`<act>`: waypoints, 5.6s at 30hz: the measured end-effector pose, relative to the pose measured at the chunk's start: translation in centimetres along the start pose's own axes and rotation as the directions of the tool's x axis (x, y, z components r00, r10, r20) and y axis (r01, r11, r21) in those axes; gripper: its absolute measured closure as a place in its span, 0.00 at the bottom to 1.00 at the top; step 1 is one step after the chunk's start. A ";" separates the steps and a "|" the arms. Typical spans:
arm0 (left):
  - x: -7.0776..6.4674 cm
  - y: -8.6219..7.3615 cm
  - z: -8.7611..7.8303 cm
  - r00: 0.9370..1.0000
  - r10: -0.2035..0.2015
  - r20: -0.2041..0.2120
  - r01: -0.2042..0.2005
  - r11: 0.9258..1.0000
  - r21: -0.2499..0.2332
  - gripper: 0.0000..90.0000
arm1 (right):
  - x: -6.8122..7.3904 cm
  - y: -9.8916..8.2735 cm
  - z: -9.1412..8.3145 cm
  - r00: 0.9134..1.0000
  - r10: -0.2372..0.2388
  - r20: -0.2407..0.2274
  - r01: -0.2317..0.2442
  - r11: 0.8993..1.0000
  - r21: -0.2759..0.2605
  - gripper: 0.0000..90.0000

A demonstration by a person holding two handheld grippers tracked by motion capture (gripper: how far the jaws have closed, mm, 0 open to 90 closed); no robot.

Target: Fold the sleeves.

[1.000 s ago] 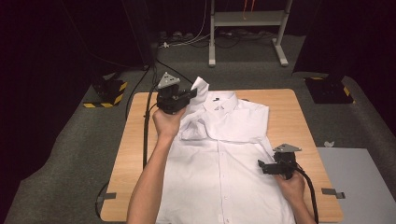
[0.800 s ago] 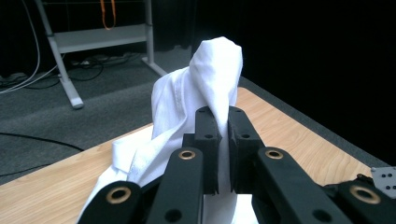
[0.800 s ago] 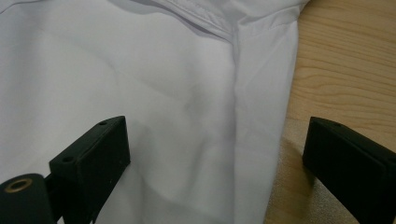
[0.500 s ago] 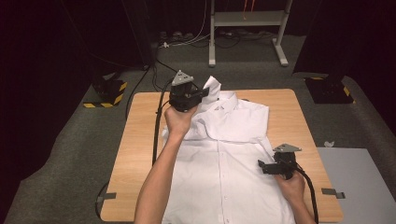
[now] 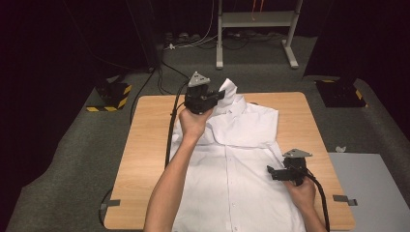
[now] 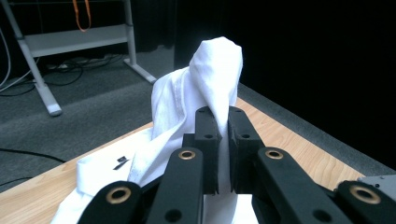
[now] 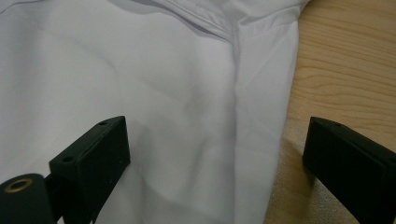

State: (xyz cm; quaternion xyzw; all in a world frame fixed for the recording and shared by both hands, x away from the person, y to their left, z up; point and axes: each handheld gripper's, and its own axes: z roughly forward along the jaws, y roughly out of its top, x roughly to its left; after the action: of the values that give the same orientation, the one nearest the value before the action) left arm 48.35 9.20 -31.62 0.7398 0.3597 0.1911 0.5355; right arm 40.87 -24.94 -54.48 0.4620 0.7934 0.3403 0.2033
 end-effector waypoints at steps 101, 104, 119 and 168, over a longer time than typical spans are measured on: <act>-4.5 -7.4 16.9 0.993 0.000 0.119 -0.027 0.975 0.220 0.93 | 0.0 0.0 0.0 1.000 0.003 -0.002 -0.003 1.000 0.000 0.08; -4.6 -7.6 17.2 0.993 0.002 0.117 -0.029 0.974 0.225 0.93 | 0.0 0.0 0.0 1.000 0.003 -0.003 -0.003 1.000 0.000 0.08; -4.8 -9.1 18.6 0.995 0.013 0.099 -0.041 0.959 0.280 0.93 | 0.0 0.0 0.0 1.000 0.003 -0.004 -0.003 1.000 0.001 0.08; -4.7 -8.2 17.2 0.998 -0.007 0.065 -0.010 0.967 0.253 0.15 | 0.0 0.1 0.1 1.000 0.003 -0.003 -0.003 1.000 0.000 0.08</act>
State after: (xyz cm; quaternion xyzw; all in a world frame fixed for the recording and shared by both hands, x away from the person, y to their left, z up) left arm 54.02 -4.12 -44.87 0.8084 0.3630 0.1198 0.4477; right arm 40.99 -24.93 -54.48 0.4628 0.7928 0.3413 0.2017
